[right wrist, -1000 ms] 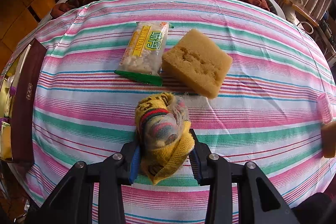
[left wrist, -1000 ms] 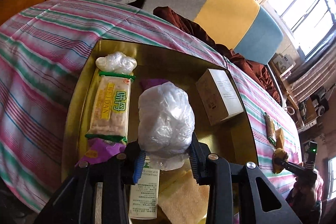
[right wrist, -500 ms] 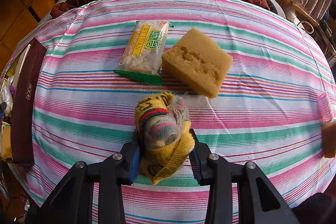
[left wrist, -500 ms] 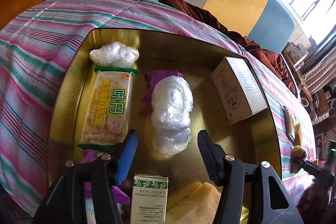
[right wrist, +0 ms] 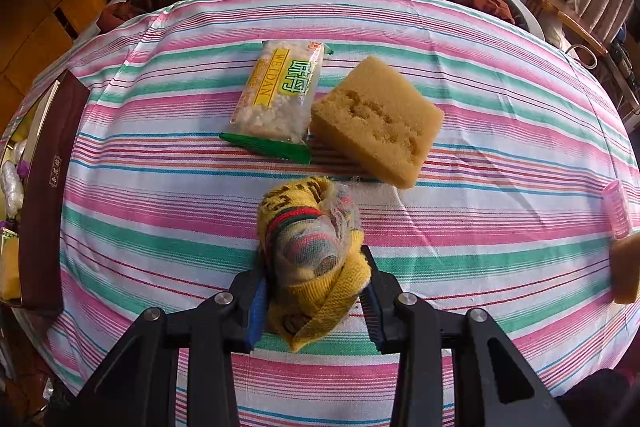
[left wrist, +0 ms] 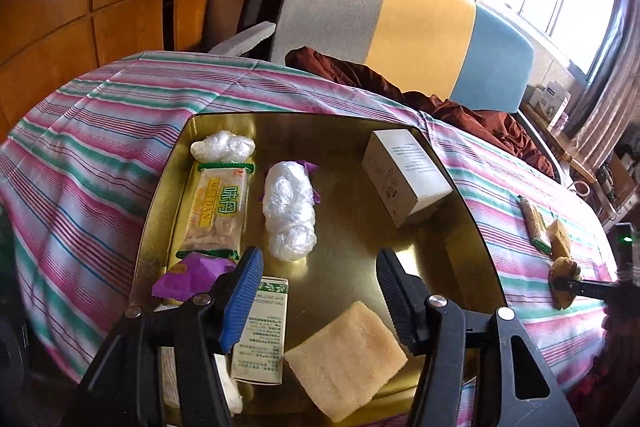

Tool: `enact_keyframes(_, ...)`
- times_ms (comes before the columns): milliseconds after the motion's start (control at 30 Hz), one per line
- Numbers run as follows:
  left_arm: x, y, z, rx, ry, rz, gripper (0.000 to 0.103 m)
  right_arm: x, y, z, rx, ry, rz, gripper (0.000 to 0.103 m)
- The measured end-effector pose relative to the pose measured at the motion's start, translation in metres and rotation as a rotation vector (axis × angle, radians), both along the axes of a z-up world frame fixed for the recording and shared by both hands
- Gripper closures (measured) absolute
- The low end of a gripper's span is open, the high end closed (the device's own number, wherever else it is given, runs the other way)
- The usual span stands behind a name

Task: Organize objects
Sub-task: 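Lower the white bag into the tray and open the left gripper, then lower the sock bundle into the tray and open the right gripper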

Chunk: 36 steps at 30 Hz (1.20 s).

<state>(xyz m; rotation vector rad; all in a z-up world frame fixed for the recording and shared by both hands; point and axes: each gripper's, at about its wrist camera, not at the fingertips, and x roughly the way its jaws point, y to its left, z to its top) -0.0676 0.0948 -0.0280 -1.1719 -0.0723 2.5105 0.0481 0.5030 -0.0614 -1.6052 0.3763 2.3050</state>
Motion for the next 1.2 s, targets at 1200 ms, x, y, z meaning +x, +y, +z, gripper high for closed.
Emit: enact_keyframes(1200, 0.043, -0.022, 0.011, -0.035, 0.083, -0.027, 0.035, -0.070, -0.202, 0.078, -0.115, 0.245, 0.392, 0.067)
